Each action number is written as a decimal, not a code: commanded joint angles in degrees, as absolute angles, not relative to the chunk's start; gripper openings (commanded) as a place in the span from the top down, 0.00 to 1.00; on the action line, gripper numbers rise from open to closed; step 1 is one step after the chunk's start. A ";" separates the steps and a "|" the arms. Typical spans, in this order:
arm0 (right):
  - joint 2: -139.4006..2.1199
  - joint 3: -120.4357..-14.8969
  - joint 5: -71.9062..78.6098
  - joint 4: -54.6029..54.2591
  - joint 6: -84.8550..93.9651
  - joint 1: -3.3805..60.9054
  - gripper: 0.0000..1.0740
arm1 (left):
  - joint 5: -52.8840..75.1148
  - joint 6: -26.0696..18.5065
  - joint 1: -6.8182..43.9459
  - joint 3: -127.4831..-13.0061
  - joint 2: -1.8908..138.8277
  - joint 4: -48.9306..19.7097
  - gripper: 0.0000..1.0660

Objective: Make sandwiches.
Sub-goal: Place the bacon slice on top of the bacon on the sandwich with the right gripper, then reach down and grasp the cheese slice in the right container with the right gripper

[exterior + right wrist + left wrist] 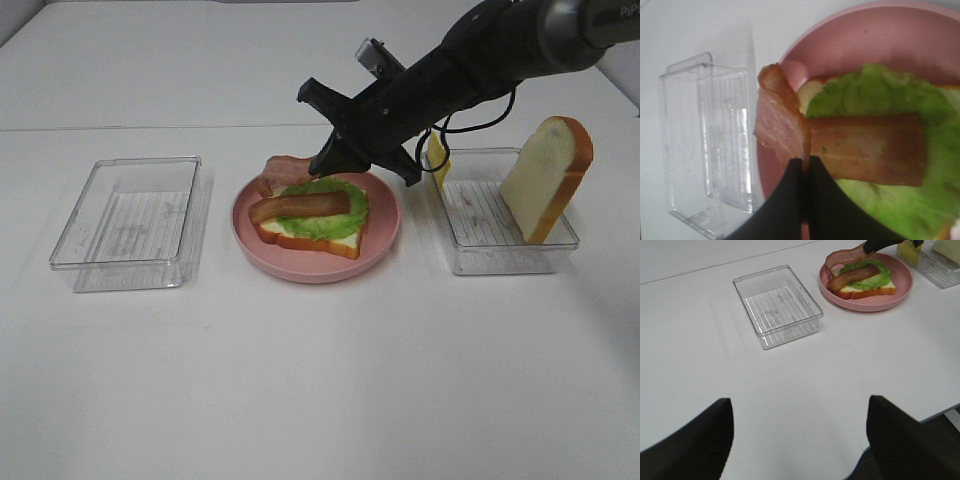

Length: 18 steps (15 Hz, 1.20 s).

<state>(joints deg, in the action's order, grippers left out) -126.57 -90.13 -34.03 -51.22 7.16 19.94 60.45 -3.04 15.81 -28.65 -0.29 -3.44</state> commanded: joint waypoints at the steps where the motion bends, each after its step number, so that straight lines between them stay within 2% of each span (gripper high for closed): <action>1: -123.93 -90.47 -35.75 -41.08 0.80 19.88 1.00 | 59.87 -3.04 15.81 -28.53 -1.49 -3.78 0.33; 3: -123.13 -90.47 -37.82 -36.10 -2.23 19.88 1.00 | 59.87 -3.04 15.81 -28.53 -1.49 -3.78 0.33; 5: -123.47 -90.47 -39.82 -35.92 -2.29 19.88 1.00 | 59.87 -3.04 15.81 -28.53 -1.49 -3.78 0.33; 6: -123.47 -90.47 -40.28 -35.75 -2.29 19.88 0.95 | 59.87 -3.04 15.81 -28.53 -1.49 -3.78 0.33; 7: -123.47 -90.47 -40.45 -35.75 -2.29 19.88 0.89 | 59.87 -3.04 15.81 -28.53 -1.49 -3.78 0.33; 10: -123.36 -90.47 -41.71 -35.75 -2.12 19.88 0.51 | 59.87 -3.04 15.81 -28.53 -1.49 -3.78 0.33; 11: -123.19 -90.47 -42.40 -35.64 -2.12 19.88 0.43 | 59.87 -3.04 15.81 -28.53 -1.49 -3.78 0.33; 12: -122.96 -90.58 -44.12 -35.52 -1.60 19.88 0.30 | 59.87 -3.04 15.81 -28.53 -1.49 -3.78 0.33; 16: -120.84 -93.39 -50.48 -30.08 -1.49 19.88 0.29 | 59.87 -3.04 15.81 -28.53 -1.49 -3.78 0.33; 18: -117.00 -95.86 -53.29 -22.40 -3.90 19.82 0.29 | 59.87 -3.04 15.81 -28.53 -1.49 -3.78 0.33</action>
<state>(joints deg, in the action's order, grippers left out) -117.74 -95.51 -52.60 -23.78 -3.38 19.94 60.45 -3.04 15.81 -28.65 -0.29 -3.44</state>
